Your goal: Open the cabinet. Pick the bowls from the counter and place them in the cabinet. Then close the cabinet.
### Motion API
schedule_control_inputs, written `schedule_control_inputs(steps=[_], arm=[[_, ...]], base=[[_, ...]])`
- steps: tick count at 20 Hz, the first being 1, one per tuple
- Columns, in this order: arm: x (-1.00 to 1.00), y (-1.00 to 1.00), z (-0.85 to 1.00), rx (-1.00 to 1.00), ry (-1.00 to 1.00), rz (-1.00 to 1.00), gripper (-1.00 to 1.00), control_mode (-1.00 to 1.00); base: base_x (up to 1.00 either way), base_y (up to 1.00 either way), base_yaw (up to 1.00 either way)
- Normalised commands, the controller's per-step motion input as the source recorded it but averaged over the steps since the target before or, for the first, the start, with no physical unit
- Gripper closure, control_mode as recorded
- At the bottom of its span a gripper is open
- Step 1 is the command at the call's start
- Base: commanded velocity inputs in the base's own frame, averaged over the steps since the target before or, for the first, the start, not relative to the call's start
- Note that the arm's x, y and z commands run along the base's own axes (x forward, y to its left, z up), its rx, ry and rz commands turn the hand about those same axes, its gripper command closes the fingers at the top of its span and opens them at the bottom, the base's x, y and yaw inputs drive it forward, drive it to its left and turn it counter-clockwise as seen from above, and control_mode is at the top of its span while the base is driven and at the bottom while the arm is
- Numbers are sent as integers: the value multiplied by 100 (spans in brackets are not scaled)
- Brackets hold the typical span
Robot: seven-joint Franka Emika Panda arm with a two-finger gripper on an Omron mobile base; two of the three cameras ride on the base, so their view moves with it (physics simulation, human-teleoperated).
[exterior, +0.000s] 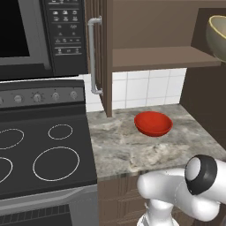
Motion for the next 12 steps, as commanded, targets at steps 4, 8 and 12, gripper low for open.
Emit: schedule_control_inputs(steps=[4,8,12], arm=[[35,-13,-3,0,0,0,100,-100],[27,-14,-12,0,0,0,100,-100],[28,-9,-10,0,0,0,100,-100]], base=[[0,0,0],[0,0,0],[0,0,0]])
